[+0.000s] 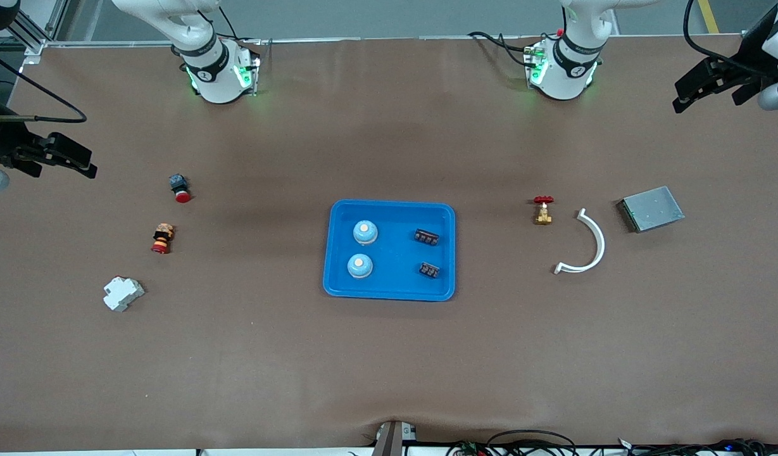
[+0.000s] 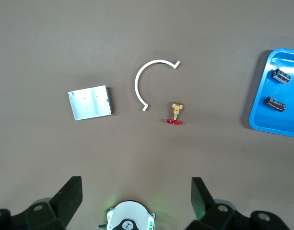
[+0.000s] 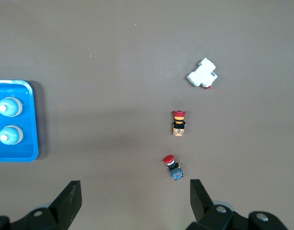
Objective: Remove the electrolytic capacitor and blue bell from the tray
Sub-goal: 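Move the left gripper from rest toward the blue tray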
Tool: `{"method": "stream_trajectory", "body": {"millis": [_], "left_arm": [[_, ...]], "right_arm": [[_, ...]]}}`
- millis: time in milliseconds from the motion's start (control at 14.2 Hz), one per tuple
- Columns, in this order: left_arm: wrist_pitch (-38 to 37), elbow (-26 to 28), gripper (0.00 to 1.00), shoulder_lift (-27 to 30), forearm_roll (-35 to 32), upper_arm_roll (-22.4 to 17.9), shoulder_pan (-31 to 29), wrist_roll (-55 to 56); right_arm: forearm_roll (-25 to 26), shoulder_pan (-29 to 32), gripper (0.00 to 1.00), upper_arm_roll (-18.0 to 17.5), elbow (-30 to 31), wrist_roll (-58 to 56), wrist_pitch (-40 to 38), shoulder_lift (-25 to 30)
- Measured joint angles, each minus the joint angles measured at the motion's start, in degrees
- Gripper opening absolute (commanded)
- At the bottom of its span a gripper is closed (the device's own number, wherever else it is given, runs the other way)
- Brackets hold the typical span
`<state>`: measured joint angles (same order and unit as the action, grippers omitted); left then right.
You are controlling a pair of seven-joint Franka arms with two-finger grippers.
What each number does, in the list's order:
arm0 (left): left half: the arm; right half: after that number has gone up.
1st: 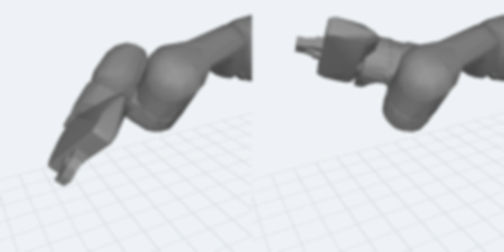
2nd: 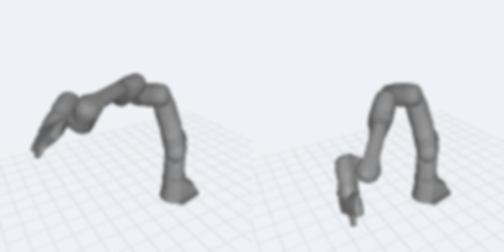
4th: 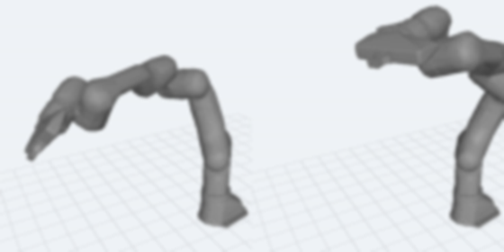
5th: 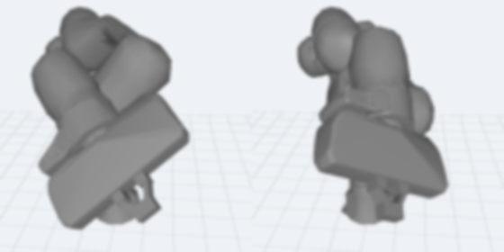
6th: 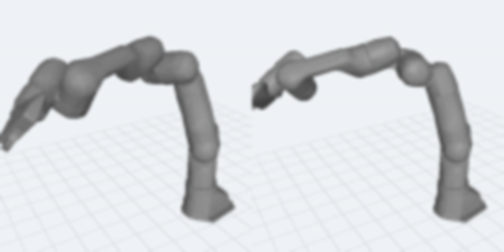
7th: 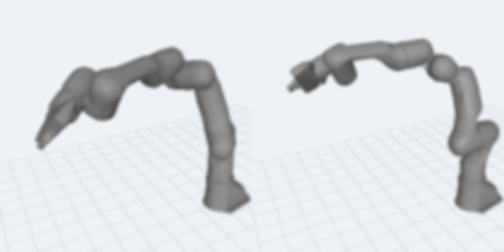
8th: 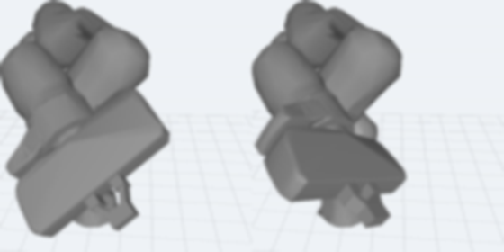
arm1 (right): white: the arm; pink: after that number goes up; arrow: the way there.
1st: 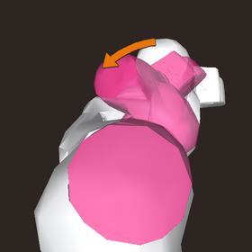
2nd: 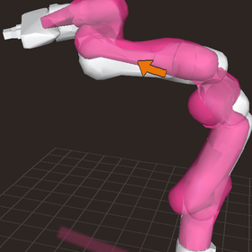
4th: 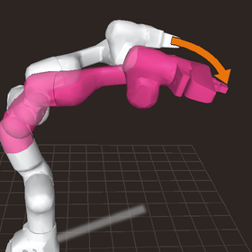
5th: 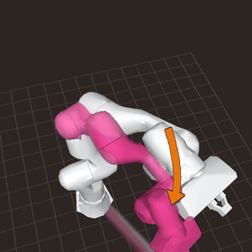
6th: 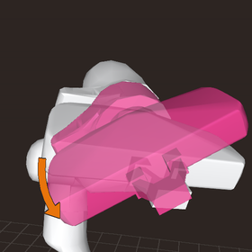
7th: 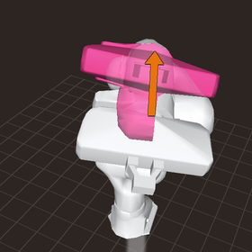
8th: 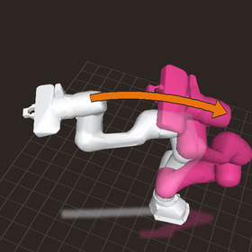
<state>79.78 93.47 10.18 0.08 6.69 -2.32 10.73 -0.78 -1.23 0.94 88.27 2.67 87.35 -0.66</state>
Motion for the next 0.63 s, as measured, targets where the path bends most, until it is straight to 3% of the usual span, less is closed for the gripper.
{"method": "stream_trajectory", "body": {"millis": [635], "left_arm": [[0.0,-3.9,1.00,-4.1,0.0,0.0,0.1,0.1]], "right_arm": [[0.1,0.2,1.00,0.6,-0.5,0.0,0.5,0.1]]}}
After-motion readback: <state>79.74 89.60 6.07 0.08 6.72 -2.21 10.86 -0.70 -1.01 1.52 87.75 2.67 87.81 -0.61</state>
